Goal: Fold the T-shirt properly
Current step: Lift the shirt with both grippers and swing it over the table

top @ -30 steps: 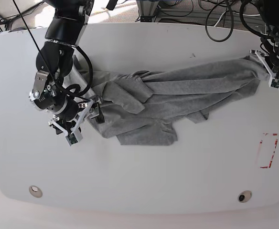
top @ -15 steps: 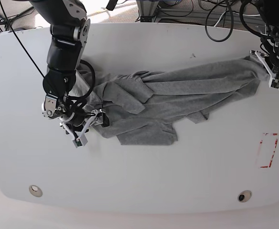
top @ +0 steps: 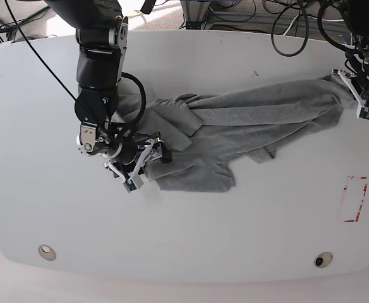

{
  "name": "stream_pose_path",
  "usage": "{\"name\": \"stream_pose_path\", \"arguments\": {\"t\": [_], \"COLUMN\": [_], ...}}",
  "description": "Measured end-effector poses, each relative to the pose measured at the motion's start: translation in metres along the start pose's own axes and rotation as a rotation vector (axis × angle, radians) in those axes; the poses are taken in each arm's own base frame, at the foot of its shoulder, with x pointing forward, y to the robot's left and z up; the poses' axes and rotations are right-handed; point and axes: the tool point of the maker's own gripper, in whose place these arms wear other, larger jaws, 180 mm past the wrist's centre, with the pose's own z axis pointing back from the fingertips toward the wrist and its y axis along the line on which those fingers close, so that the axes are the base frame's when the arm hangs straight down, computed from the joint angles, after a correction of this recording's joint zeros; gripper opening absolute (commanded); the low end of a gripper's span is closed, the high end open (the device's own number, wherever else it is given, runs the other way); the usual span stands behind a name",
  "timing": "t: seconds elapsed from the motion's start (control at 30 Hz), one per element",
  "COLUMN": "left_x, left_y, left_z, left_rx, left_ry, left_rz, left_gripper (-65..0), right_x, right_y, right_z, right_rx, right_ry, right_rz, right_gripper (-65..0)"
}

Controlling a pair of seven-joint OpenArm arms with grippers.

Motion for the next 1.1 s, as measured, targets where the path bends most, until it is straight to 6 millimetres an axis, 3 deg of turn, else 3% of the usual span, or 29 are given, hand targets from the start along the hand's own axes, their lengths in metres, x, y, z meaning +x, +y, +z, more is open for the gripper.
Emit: {"name": "stream_pose_path", "arguments": {"t": [0.07, 0.2, 0.4, 0.5, 0.57, 0.63, 0.8, 1.1], "left_x": [0.002, 0.000, 0.017, 0.028, 0.037, 0.059, 0.133, 0.226], "left_y": [0.000, 0.000, 0.005, 0.007, 0.005, 0.004, 0.011, 0.031], "left_z": [0.000, 0.000, -0.001, -0.001, -0.002, 0.001, 0.024, 0.058], "left_rx": [0.001, -0.001, 0.012, 0.017, 0.014, 0.016, 0.054, 0.109], "left_ry": [-0.005, -0.001, -0.040, -0.065, -0.079, -0.126, -0.324, -0.544], "left_rz": [0.002, 0.001, 0.013, 0.016, 0.008, 0.012, -0.023, -0.017], "left_gripper": [-65.0, -65.0, -65.0, -65.0, -65.0, -65.0, -65.0, -65.0], "right_x": [0.000, -0.003, -0.004, -0.007, 0.002, 0.016, 0.082, 0.182], "right_y": [0.000, -0.004, -0.010, -0.017, -0.024, -0.029, -0.038, -0.070], "right_z": [0.000, 0.002, 0.005, 0.018, 0.032, 0.046, 0.083, 0.146], "right_rx": [0.002, -0.007, -0.019, -0.066, -0.108, -0.148, -0.243, -0.423], "right_ry": [0.001, 0.015, 0.037, 0.075, 0.065, 0.060, -0.043, -0.136], "right_rz": [0.002, 0.004, 0.012, 0.072, 0.112, 0.158, 0.282, 0.399], "right_gripper": [-31.5, -65.0, -65.0, -65.0, -65.0, -65.0, -65.0, -65.0]}}
